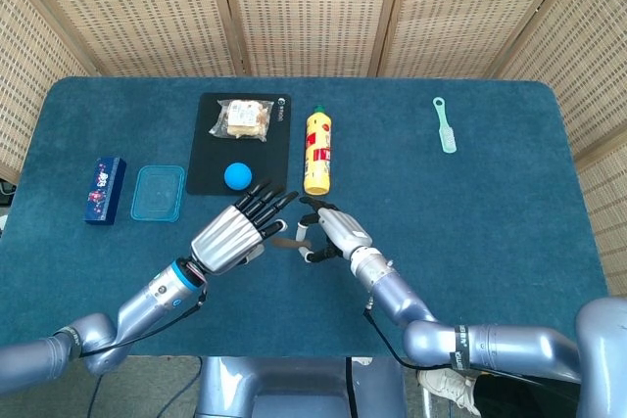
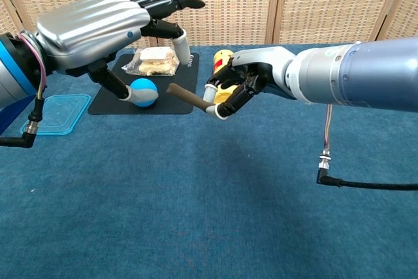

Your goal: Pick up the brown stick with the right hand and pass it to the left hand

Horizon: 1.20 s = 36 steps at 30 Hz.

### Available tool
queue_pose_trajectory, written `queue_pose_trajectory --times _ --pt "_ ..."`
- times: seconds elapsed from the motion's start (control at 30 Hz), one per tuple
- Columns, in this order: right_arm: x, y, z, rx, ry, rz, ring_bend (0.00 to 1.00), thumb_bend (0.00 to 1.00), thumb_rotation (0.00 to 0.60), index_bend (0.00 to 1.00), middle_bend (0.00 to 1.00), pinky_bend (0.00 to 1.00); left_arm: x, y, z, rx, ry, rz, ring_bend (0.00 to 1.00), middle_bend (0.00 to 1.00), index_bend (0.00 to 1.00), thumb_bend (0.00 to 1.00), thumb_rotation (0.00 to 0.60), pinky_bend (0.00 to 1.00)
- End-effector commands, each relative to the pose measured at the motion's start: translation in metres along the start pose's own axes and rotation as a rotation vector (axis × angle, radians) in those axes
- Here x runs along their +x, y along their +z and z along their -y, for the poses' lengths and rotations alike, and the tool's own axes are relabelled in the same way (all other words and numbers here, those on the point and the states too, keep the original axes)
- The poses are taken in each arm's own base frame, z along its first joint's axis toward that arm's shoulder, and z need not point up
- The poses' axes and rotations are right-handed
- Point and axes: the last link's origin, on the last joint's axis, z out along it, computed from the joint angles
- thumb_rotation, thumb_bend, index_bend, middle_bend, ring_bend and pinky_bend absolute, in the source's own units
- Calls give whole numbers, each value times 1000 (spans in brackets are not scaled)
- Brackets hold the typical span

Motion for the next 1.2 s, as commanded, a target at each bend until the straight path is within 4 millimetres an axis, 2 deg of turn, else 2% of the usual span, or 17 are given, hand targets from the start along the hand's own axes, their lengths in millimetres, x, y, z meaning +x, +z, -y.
queue_pose_trajectory --times 0.03,0.13,0.53,0.7,1.2 --pt "0 0 -2 -4 7 -1 0 556 600 755 137 0 -6 1 -1 4 -14 12 0 0 402 280 600 0" --pt "0 0 -5 -9 9 -2 0 555 600 755 137 0 -10 3 -3 7 -22 17 0 0 412 307 600 0" --pt "-1 0 -10 -6 21 3 0 556 600 756 139 0 -19 12 -13 7 -29 13 0 0 443 313 600 0" --pt "-1 -1 -11 0 22 8 0 556 600 756 140 0 -21 17 -18 12 -43 12 0 0 464 361 600 0" --pt "2 -4 -14 5 38 9 0 556 600 759 143 0 -25 24 -33 -13 -44 21 0 0 522 362 600 0"
